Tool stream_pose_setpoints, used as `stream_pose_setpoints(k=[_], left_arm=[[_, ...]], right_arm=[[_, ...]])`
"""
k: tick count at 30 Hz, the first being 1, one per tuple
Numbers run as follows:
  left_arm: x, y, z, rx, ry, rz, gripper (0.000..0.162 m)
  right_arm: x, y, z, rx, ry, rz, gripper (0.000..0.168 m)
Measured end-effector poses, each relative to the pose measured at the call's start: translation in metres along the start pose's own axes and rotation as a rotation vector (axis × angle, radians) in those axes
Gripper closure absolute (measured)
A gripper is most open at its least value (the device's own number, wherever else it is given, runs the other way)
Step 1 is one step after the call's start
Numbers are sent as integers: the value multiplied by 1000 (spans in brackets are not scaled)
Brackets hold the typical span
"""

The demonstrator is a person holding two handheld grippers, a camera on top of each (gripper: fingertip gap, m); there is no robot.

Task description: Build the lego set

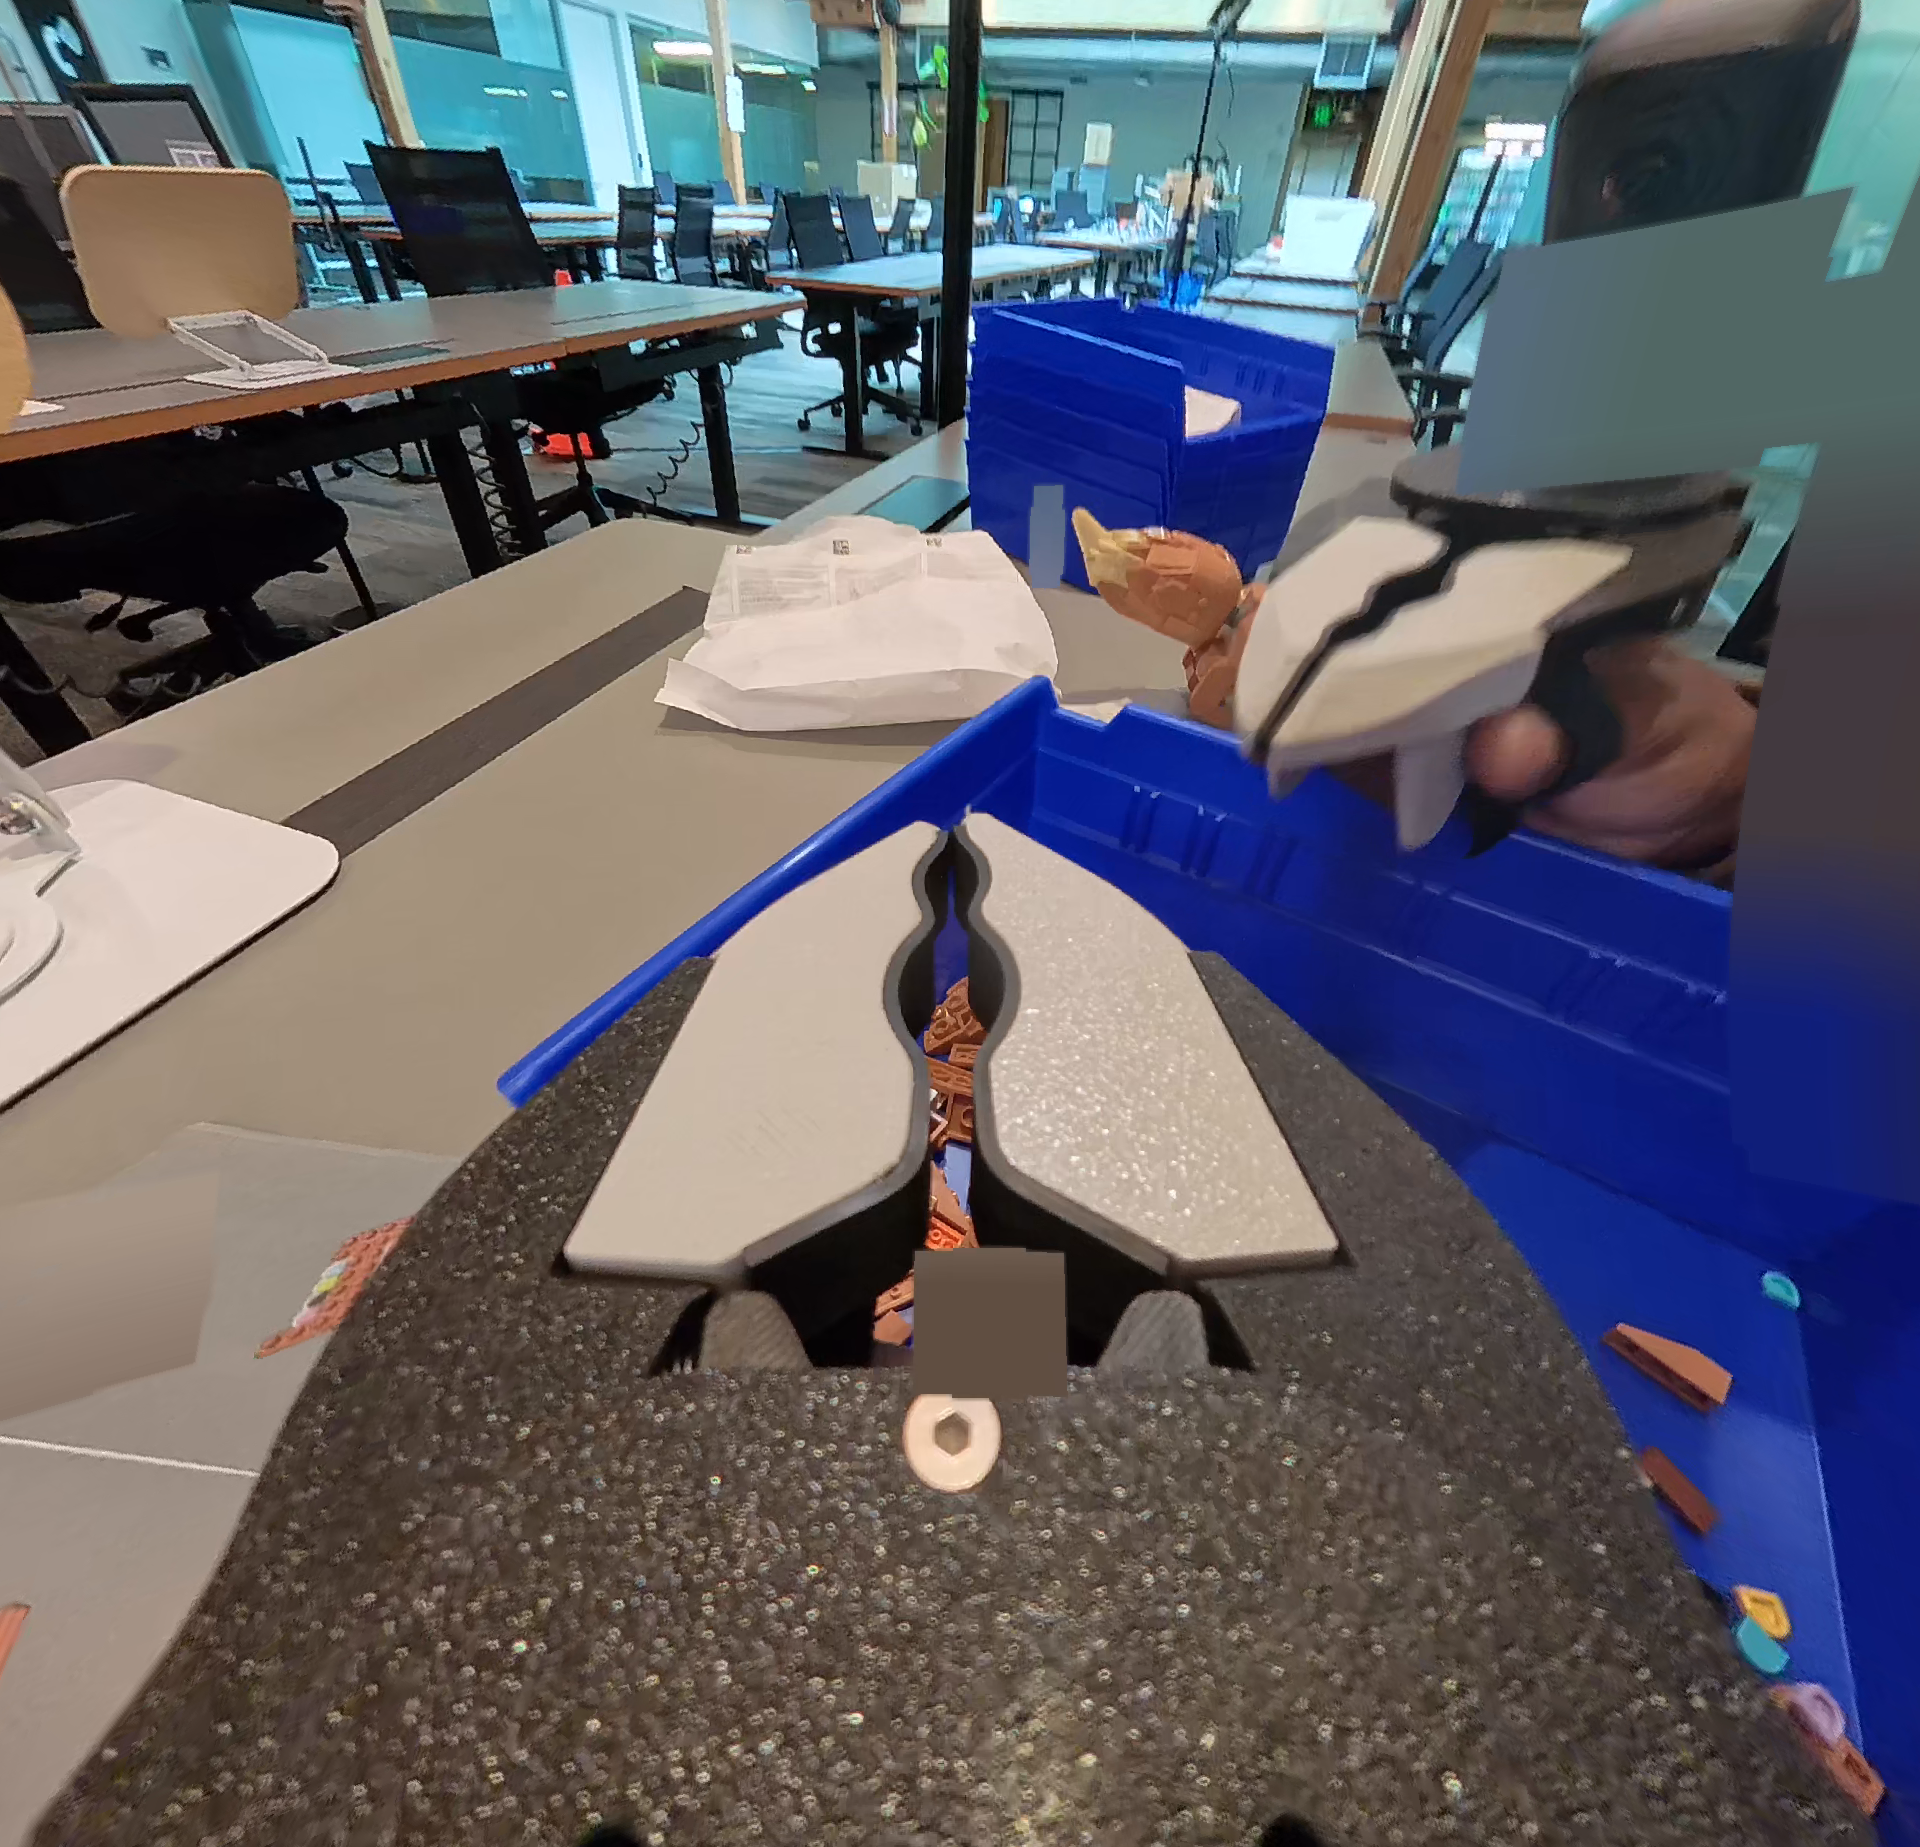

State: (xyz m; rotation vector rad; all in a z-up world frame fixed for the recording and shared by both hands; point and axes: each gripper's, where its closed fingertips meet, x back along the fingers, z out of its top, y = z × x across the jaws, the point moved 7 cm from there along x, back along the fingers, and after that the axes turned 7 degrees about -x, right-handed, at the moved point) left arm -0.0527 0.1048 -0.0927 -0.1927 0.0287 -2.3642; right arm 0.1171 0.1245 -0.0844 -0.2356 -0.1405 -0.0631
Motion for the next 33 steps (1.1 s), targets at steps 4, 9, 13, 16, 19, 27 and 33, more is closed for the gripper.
stream_pose_setpoints(k=[4, 9, 13, 16, 19, 27, 33], left_arm=[[-8, 6, 3, -124, -110, -38, 148], [-23, 24, 4, -407, -415, -217, 131], [-44, 38, -7, -543, -681, -452, 124], [-64, 44, -24, -729, -882, -578, 117], [-84, 51, -34, -803, -992, -662, 114], [-115, 57, -53, -793, -1063, -748, 116], [-122, 57, -59, -784, -1078, -725, 120]], right_arm=[[27, -2, 19, -32, 161, 37, 168], [48, -2, 9, -57, 64, 17, 168], [54, -4, -15, -38, -52, -22, 168], [63, -10, -17, -19, -46, -39, 168], [72, -13, -16, -21, -10, -41, 168], [95, -17, -3, 51, 91, -63, 168], [114, -12, 0, 60, 106, -97, 168]])
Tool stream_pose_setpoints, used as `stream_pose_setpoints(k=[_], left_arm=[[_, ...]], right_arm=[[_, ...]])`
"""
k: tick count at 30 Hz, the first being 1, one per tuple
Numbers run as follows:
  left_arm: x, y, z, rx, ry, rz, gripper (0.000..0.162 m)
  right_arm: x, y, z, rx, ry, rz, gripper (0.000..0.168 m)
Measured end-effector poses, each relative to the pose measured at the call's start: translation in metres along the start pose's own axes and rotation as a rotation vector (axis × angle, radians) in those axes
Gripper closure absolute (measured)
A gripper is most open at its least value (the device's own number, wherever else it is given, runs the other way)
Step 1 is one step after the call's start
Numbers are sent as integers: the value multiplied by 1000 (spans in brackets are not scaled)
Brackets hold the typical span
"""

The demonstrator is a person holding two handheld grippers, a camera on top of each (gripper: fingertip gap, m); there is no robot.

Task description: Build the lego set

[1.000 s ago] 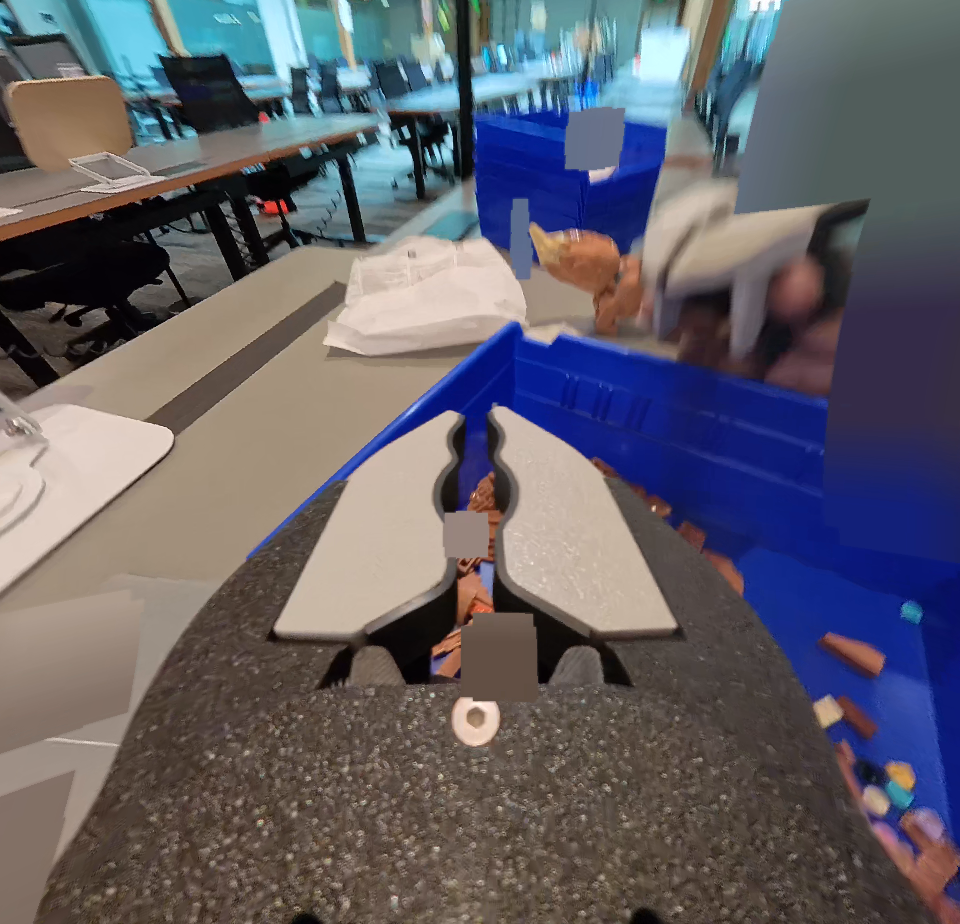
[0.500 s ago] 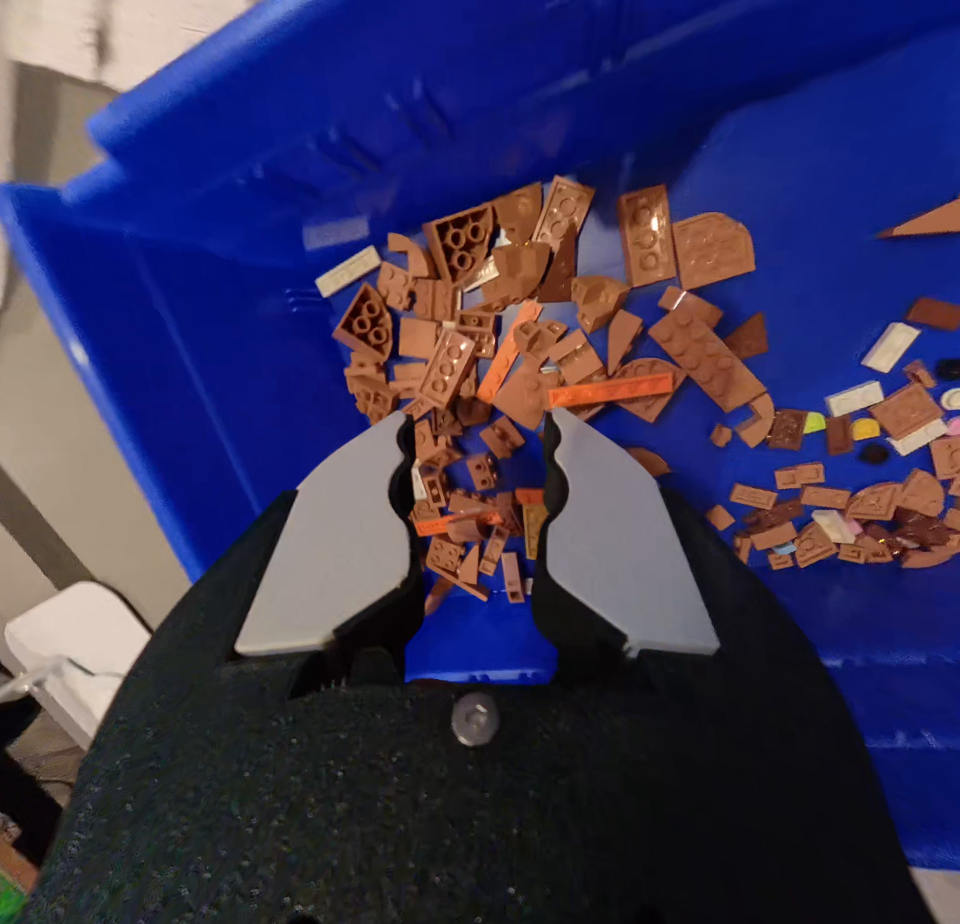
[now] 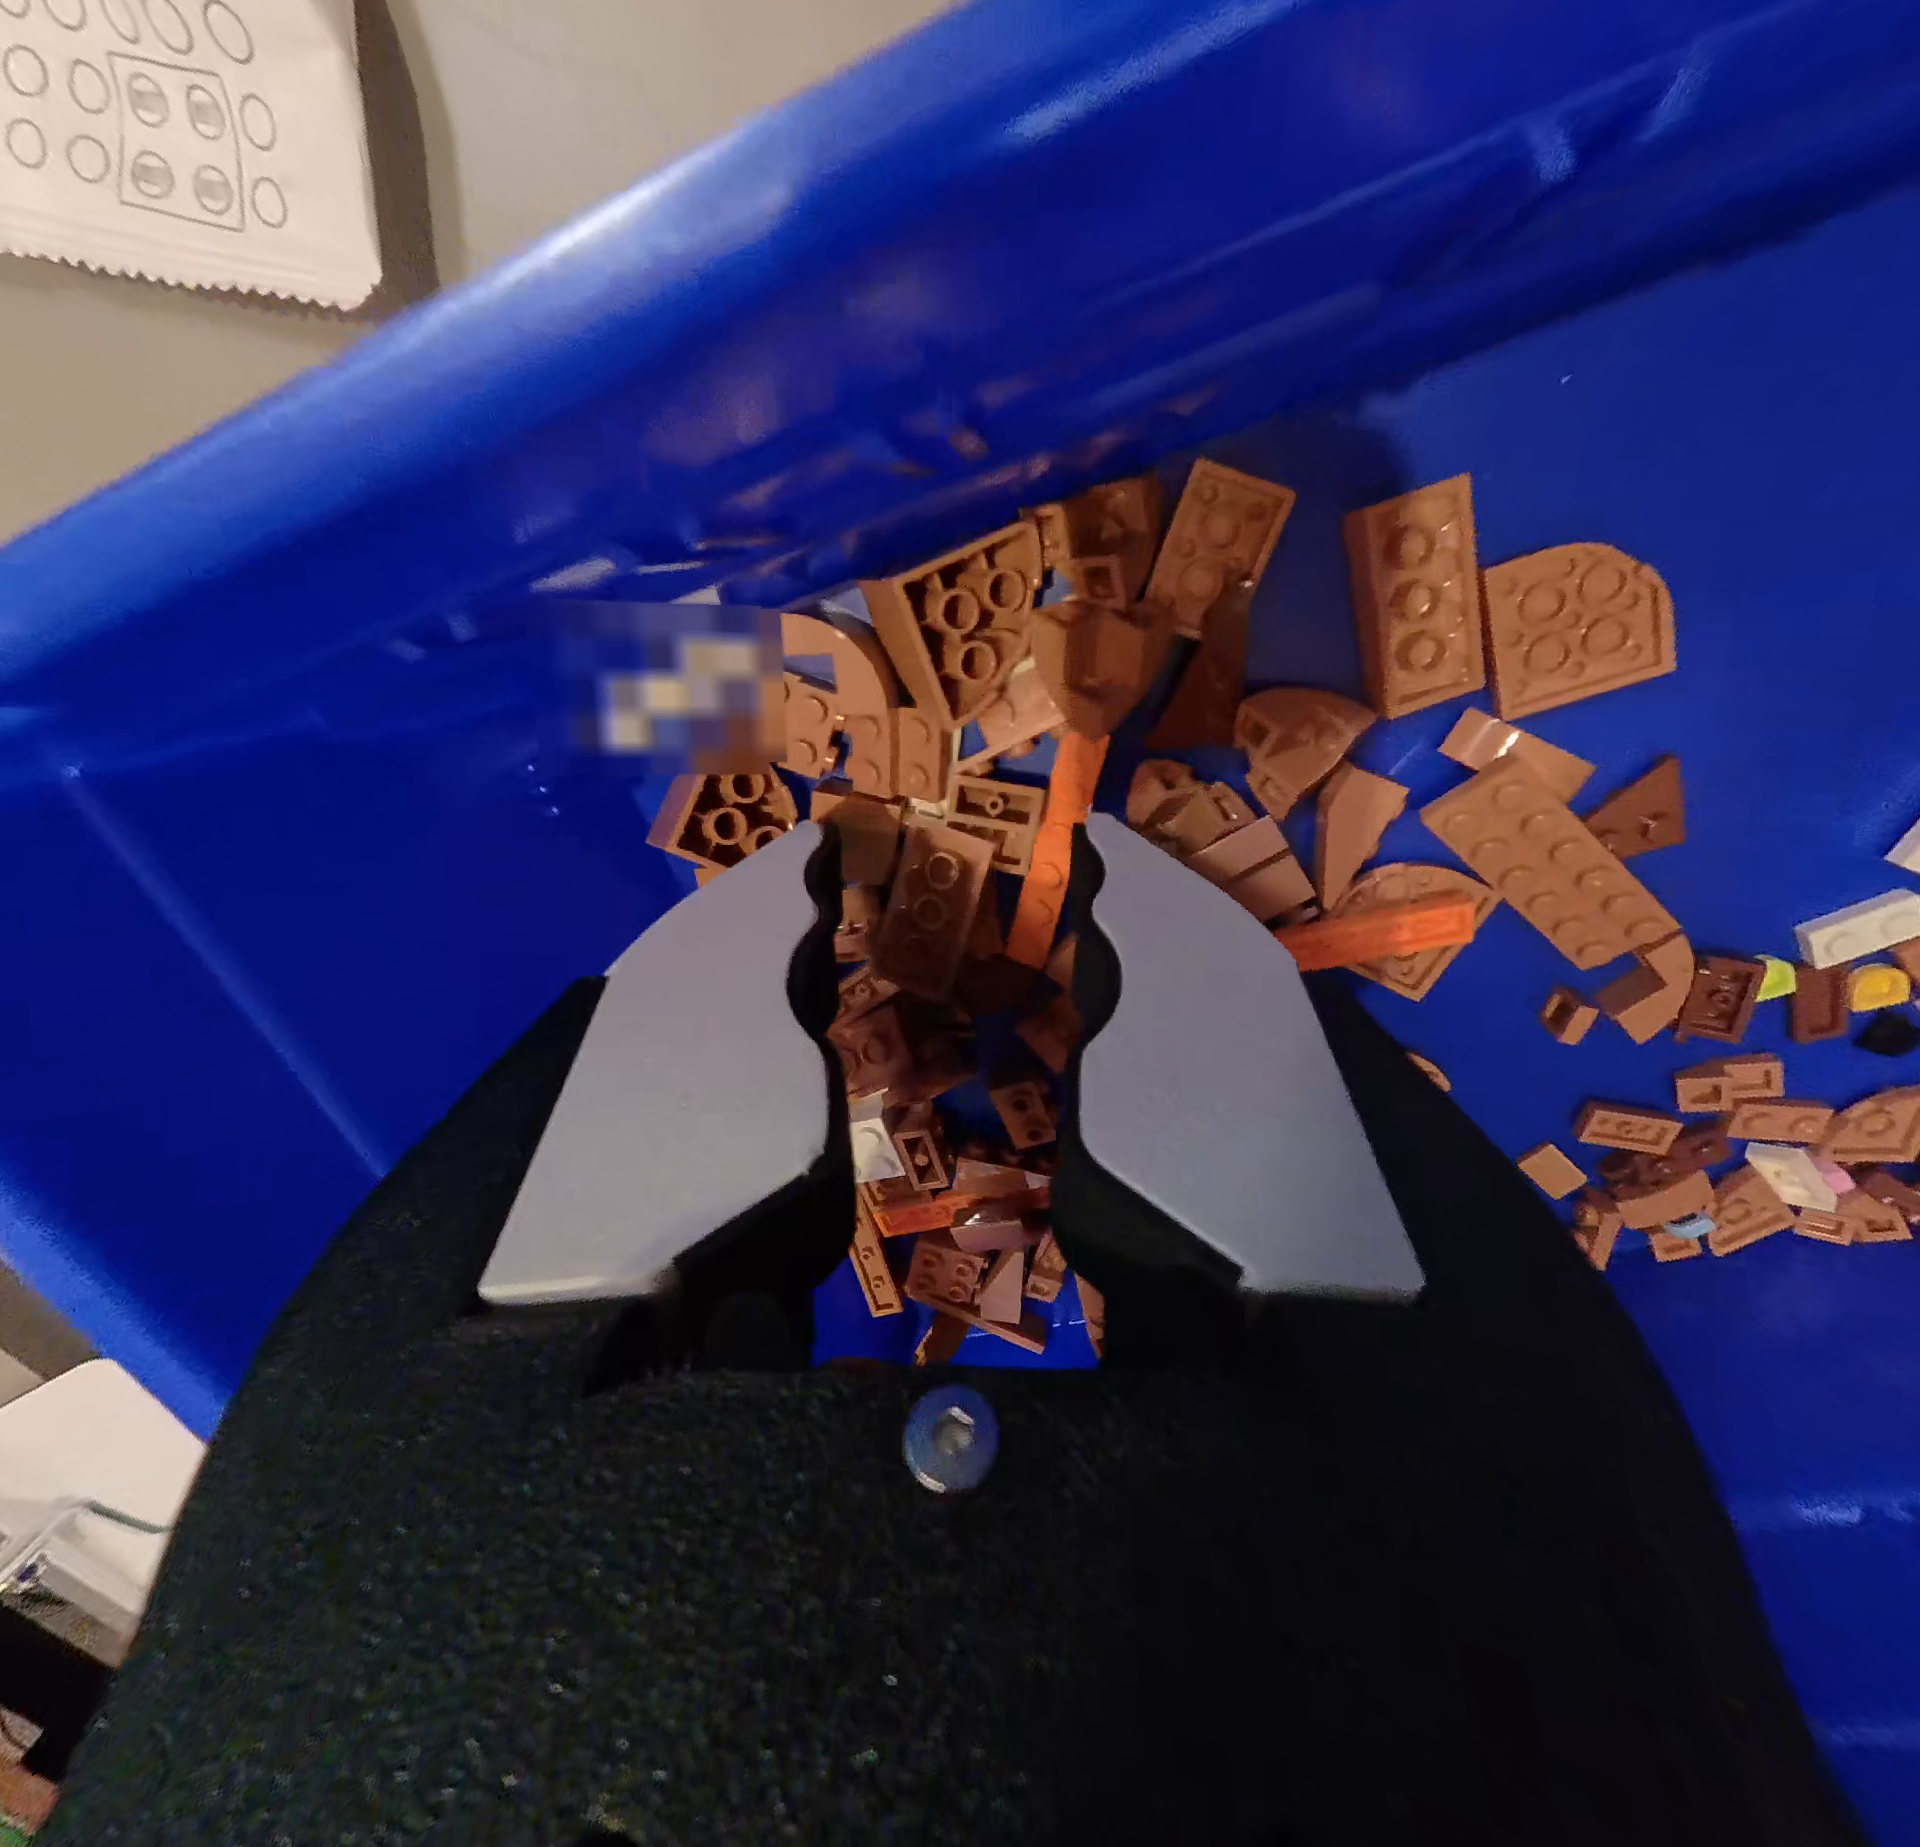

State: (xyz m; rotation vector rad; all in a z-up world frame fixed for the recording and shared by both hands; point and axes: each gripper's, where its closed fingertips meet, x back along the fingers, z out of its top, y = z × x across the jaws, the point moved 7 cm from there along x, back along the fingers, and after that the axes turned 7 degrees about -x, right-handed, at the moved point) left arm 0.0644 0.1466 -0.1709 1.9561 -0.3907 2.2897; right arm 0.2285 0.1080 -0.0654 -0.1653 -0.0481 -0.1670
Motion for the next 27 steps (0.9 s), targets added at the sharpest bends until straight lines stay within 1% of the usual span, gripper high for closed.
stream_pose_setpoints(k=[6, 8, 10, 11, 16, 19, 22, 25, 27], left_arm=[[-1, -1, -1, -4, -1, 33, 122], [0, -4, -8, 3, -36, 56, 129], [3, -5, -17, 0, -86, 62, 144], [6, -6, -21, 5, -97, 75, 145], [24, -8, -31, 34, -90, 94, 145], [30, -7, -34, 52, -50, 83, 144], [27, -5, -32, 54, -14, 48, 138], [22, -4, -30, 39, -24, 20, 134], [19, -6, -25, 24, -1, 15, 133]], right_arm=[[11, 1, -4, -1, -33, -24, 168], [15, -2, -6, 4, -53, -25, 168], [17, -6, -11, 15, -88, -22, 168], [18, -8, -14, 20, -105, -19, 168], [18, -19, -32, 16, -163, 22, 168], [19, -25, -43, 12, -170, 48, 168], [22, -31, -49, 16, -163, 84, 168], [25, -37, -56, 21, -172, 116, 168], [25, -40, -62, 19, -184, 139, 168]])
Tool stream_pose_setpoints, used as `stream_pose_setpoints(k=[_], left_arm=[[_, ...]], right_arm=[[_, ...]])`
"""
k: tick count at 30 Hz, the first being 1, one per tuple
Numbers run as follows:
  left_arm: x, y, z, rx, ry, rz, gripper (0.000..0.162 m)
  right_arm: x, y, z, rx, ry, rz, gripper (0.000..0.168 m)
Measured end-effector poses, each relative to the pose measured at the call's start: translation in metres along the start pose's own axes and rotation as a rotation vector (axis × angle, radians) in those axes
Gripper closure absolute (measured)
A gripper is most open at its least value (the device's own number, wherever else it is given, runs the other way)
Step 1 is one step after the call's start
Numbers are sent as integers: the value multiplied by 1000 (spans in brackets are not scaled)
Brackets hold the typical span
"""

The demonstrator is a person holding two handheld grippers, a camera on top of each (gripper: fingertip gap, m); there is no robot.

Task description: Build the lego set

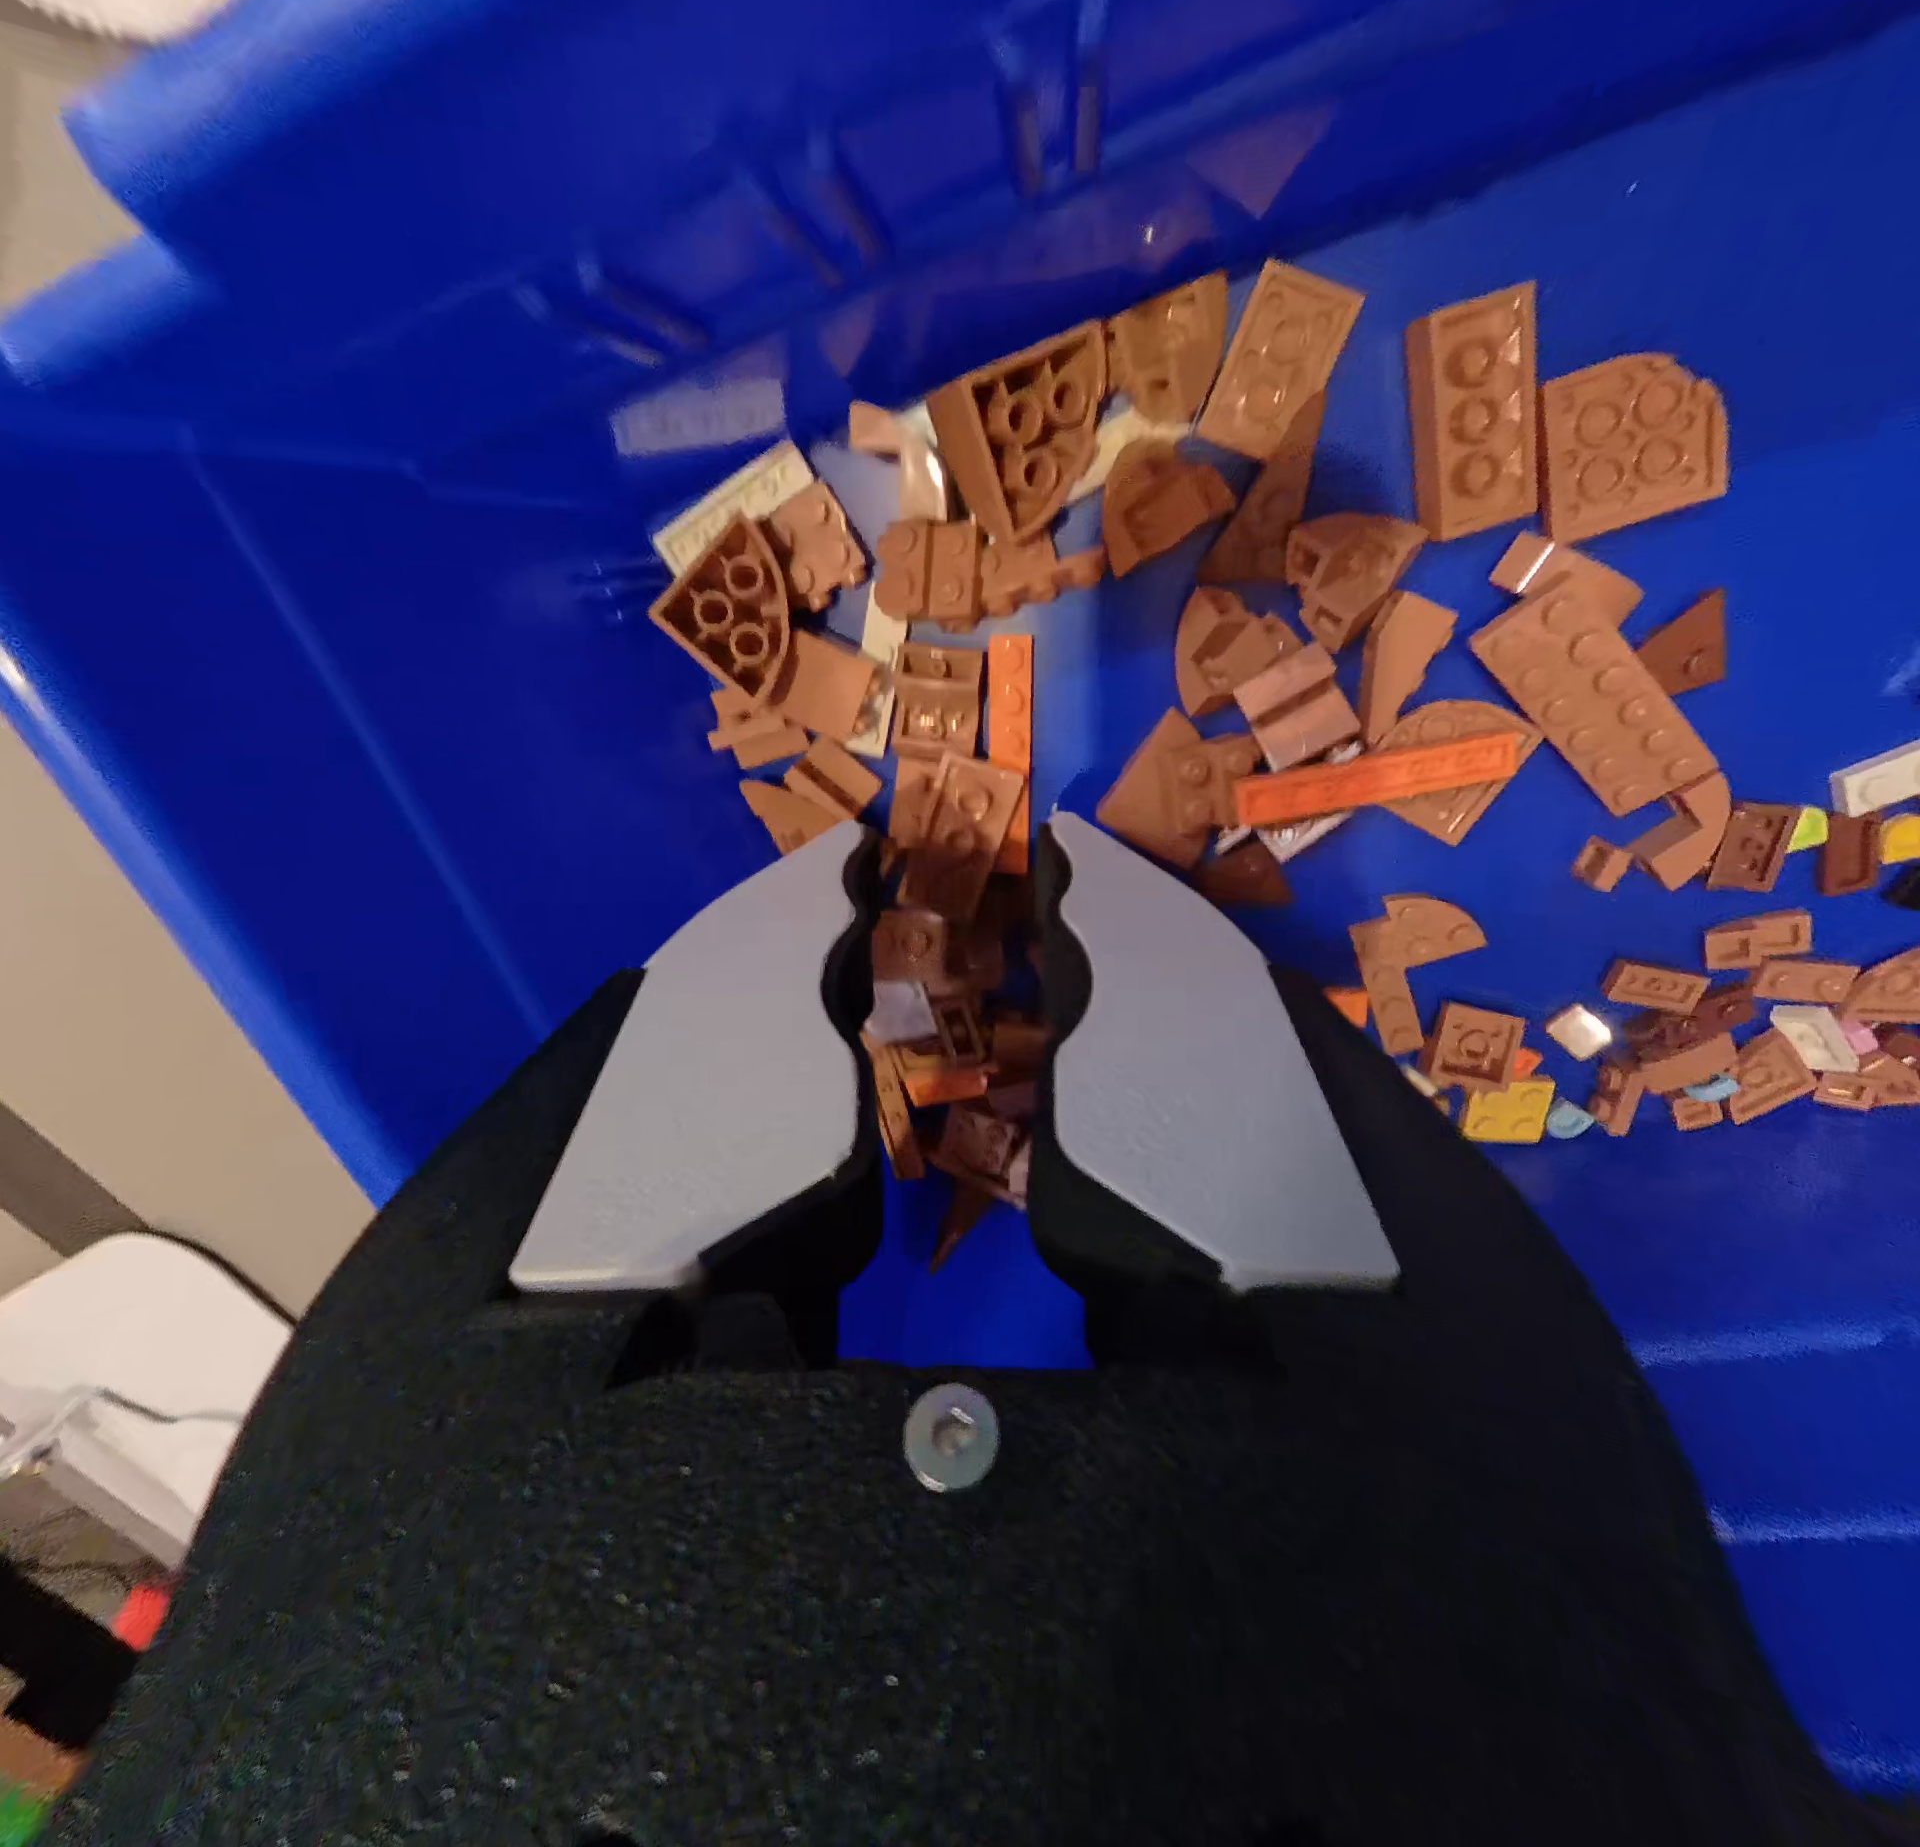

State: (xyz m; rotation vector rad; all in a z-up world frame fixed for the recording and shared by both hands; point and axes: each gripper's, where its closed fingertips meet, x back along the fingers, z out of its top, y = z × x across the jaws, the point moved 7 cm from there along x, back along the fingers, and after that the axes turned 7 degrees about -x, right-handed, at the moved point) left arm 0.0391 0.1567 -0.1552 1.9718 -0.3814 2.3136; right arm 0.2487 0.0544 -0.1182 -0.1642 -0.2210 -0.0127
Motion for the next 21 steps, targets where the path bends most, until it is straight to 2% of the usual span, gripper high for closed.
stream_pose_setpoints(k=[4, 11, 13, 16, 21], left_arm=[[-7, -9, 14, 23, 56, 29, 132], [-23, -12, 20, 19, 15, 51, 134], [-25, -7, 19, 20, -8, 6, 135], [-25, -3, 17, 17, -16, -29, 144], [-18, 6, 10, 15, -37, -102, 144]], right_arm=[[-5, -5, -10, -23, -11, 46, 168], [-16, -9, -23, -61, -29, 108, 168], [-18, -8, -25, -69, -33, 118, 168], [-20, -7, -28, -77, -41, 126, 168], [-21, -6, -28, -82, -41, 138, 168]])
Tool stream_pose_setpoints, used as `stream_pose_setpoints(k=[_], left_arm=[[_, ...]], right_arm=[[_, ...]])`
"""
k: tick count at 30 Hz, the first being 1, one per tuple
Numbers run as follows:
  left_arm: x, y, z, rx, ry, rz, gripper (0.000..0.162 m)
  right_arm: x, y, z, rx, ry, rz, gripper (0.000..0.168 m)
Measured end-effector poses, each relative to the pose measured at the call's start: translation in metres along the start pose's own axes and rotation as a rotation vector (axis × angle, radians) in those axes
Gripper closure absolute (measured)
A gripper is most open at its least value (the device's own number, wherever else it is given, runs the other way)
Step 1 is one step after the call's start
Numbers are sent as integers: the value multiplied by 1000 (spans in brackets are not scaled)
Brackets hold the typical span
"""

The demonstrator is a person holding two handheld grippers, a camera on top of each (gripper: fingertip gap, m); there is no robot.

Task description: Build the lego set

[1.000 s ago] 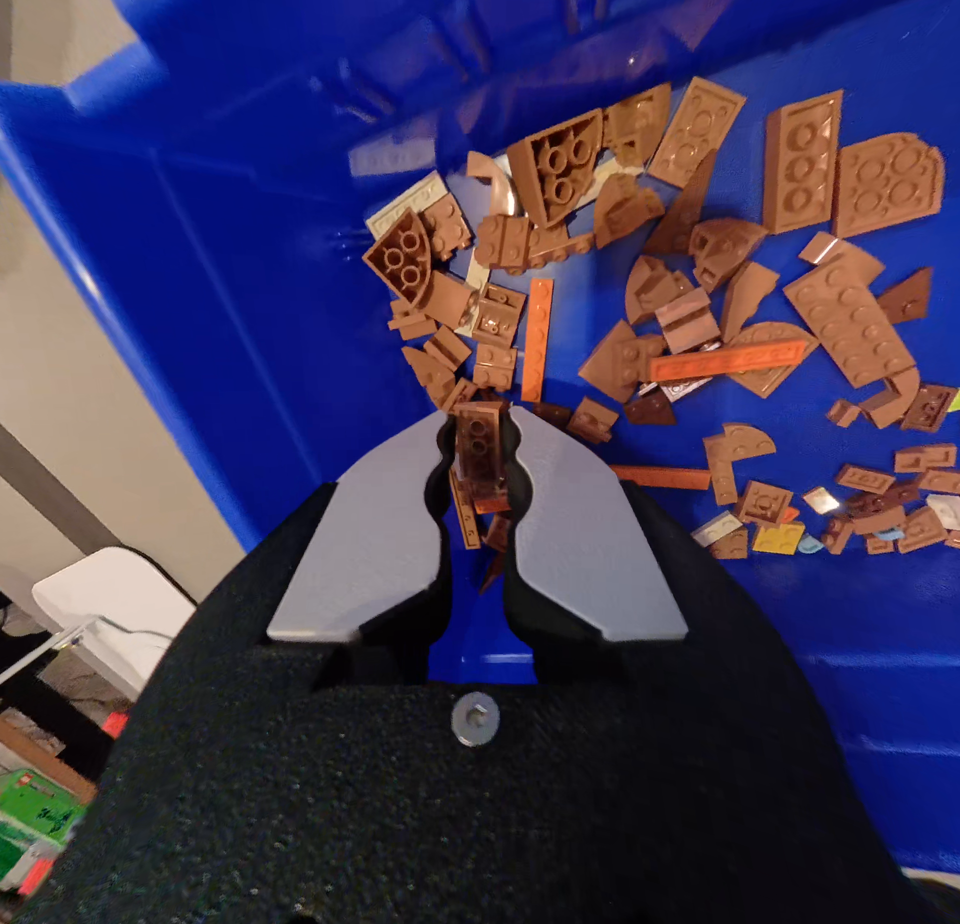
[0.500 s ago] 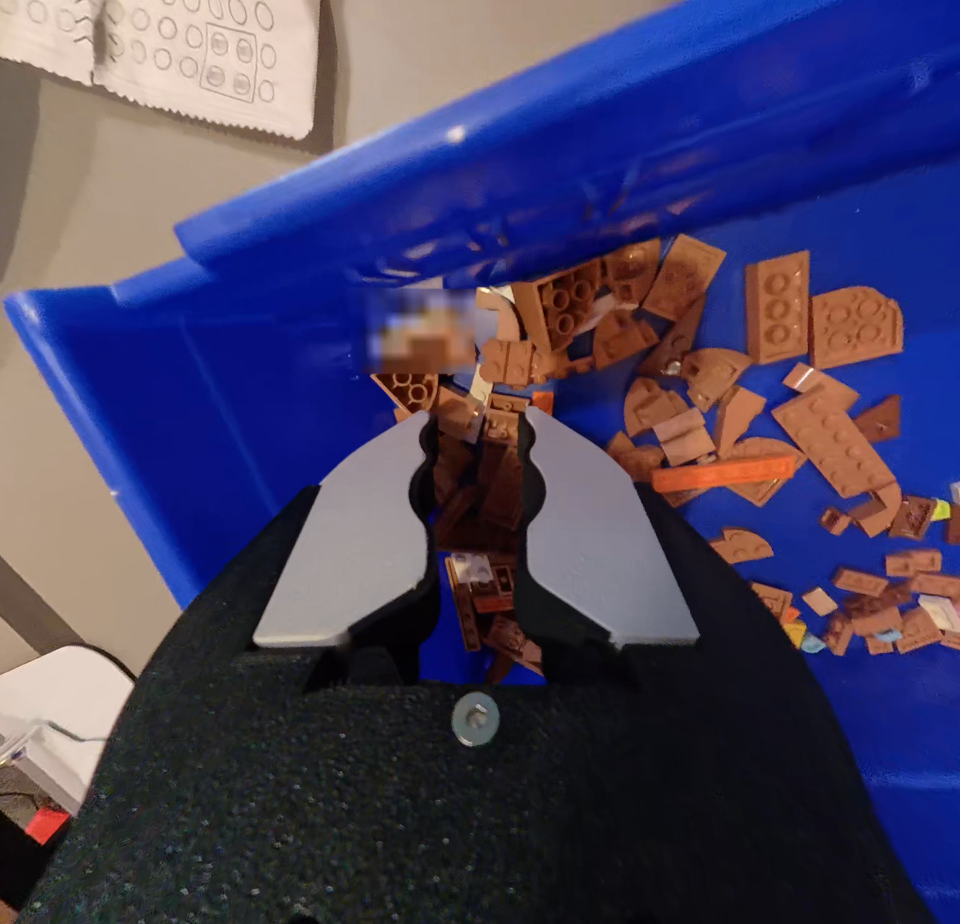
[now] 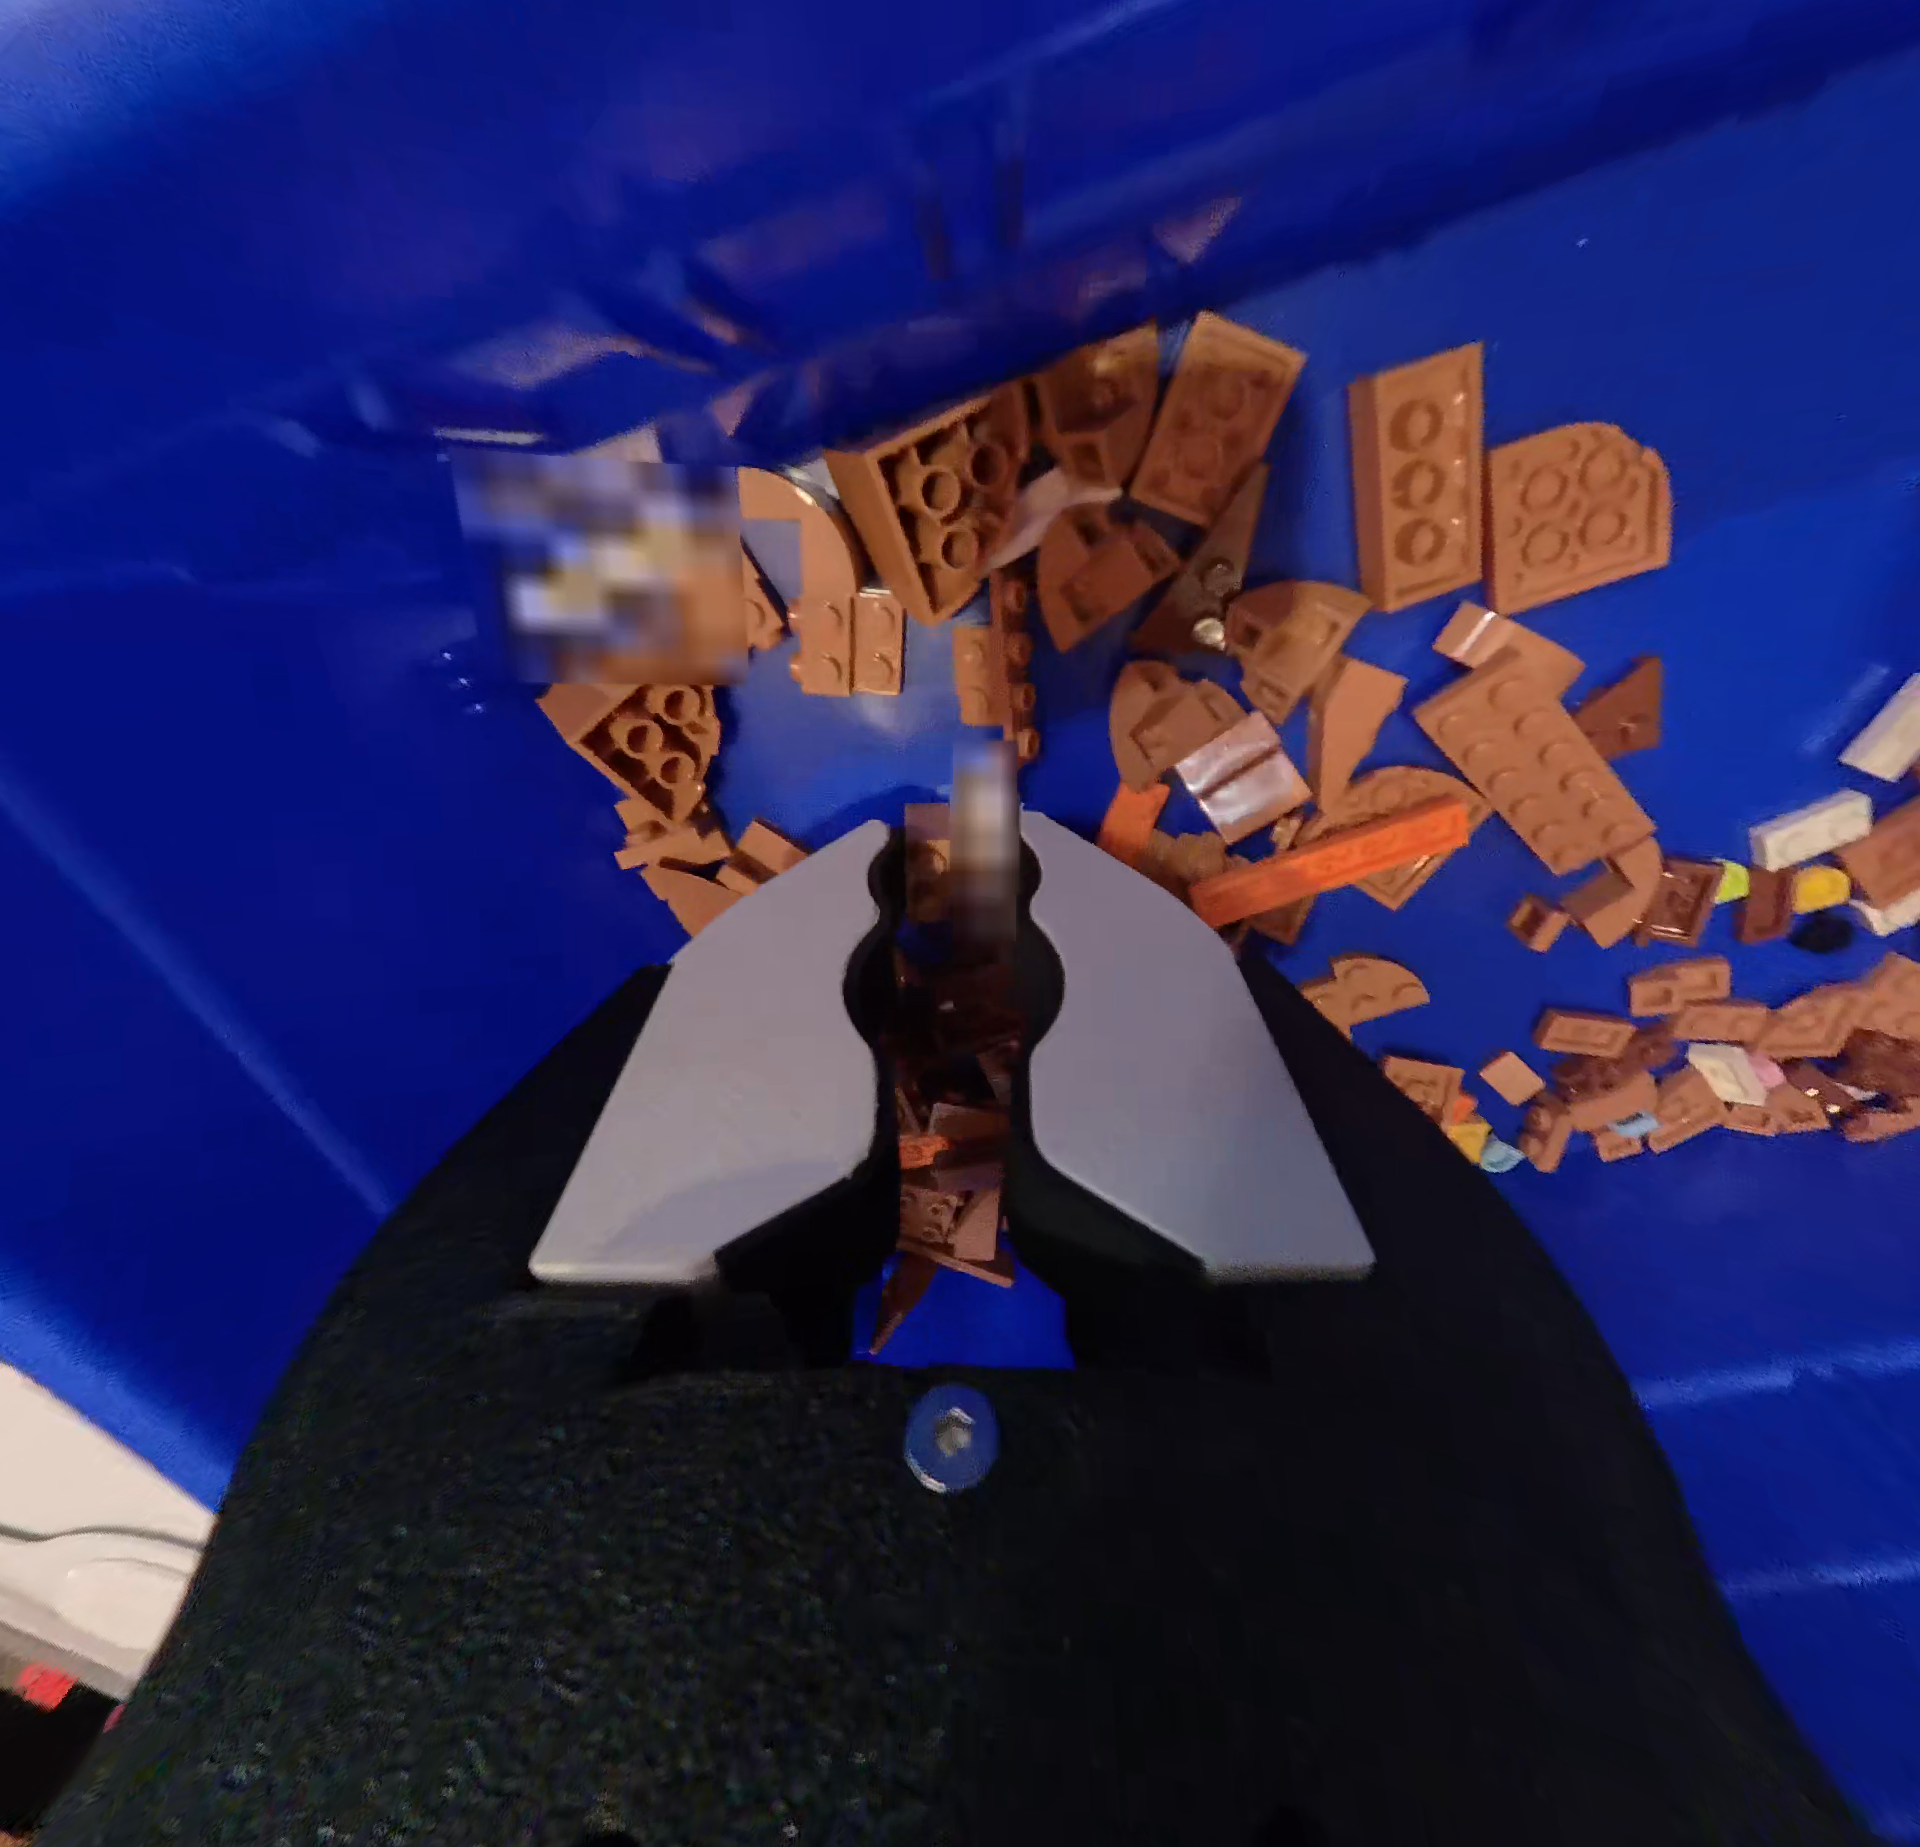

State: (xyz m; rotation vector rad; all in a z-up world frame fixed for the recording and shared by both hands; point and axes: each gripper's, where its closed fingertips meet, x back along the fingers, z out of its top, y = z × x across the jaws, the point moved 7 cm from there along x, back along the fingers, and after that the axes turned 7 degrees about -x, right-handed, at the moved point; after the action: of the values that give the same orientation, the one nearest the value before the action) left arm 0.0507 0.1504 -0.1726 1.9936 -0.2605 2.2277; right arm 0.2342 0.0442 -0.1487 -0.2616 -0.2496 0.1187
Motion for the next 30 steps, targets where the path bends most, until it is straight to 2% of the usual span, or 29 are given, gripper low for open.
stream_pose_setpoints(k=[9, 15, 20, 27, 30], left_arm=[[31, -13, -9, 52, 132, 120, 136], [14, -19, 8, -2, 108, 124, 130], [-4, -20, 14, -33, 18, 122, 131], [-4, -2, 7, -7, 29, -30, 137], [4, -3, 8, 21, 98, 1, 135]], right_arm=[[0, 3, 0, -24, 1, 18, 168], [-1, 3, 0, -29, -8, 34, 168], [0, 3, -1, -26, 0, 36, 168], [0, 4, 0, -40, 6, 51, 168], [0, 4, 0, -42, 4, 54, 168]])
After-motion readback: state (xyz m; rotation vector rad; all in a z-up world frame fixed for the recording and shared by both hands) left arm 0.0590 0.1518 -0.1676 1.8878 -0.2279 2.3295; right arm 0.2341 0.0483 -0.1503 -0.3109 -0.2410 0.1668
